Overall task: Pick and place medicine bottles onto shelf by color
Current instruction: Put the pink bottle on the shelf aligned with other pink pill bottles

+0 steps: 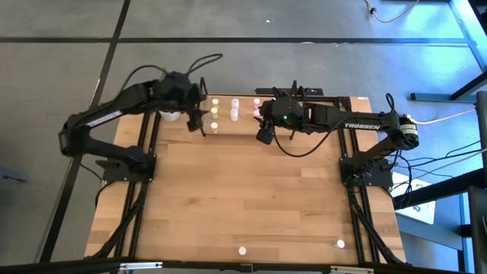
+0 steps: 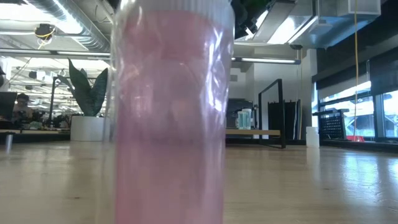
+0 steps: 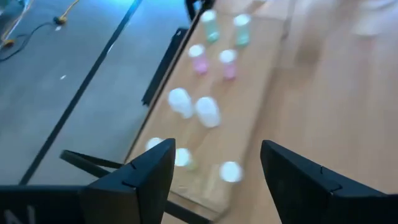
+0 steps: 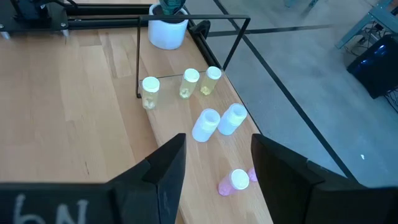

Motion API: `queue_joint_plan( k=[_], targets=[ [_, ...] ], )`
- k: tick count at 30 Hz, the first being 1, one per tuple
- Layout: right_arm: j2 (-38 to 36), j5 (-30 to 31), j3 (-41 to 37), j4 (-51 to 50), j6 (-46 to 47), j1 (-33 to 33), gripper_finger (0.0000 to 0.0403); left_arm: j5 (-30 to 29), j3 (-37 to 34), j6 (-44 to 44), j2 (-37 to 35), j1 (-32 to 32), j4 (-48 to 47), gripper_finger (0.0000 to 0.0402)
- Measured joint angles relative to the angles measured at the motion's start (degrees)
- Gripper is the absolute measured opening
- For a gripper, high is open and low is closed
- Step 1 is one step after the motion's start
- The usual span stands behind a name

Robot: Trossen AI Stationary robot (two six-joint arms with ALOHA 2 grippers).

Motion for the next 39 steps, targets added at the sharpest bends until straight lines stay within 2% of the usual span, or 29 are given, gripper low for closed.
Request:
queue_joint_plan(
  k=[9,20,30,36,39],
  targets=[
    [0.0,0.0,0.0,0.0,0.0,0.0,0.0184,0.0,0.0,-8.3,-6.2,-13.9,-2.8,0.0229],
    [0.0,0.0,0.0,0.0,0.0,0.0,0.0184,-0.3,-0.1,-17.7,-6.6,-30.0,-5.3,0.0228],
    [0.0,0.0,0.0,0.0,-0.1,0.0,0.0184,-11.0,-0.1,-27.6,-6.6,-41.8,-7.0,0.0229],
    [0.0,-0.1,0.0,-0.1,0.6,0.0,0.0184,-18.5,-0.1,-33.5,-6.6,-45.8,-7.1,0.0228],
    [-0.3,-4.5,0.0,-3.4,-0.3,0.7,0.0184,-20.6,-0.1,-35.2,-6.6,-47.0,-7.1,0.0229]
  ],
)
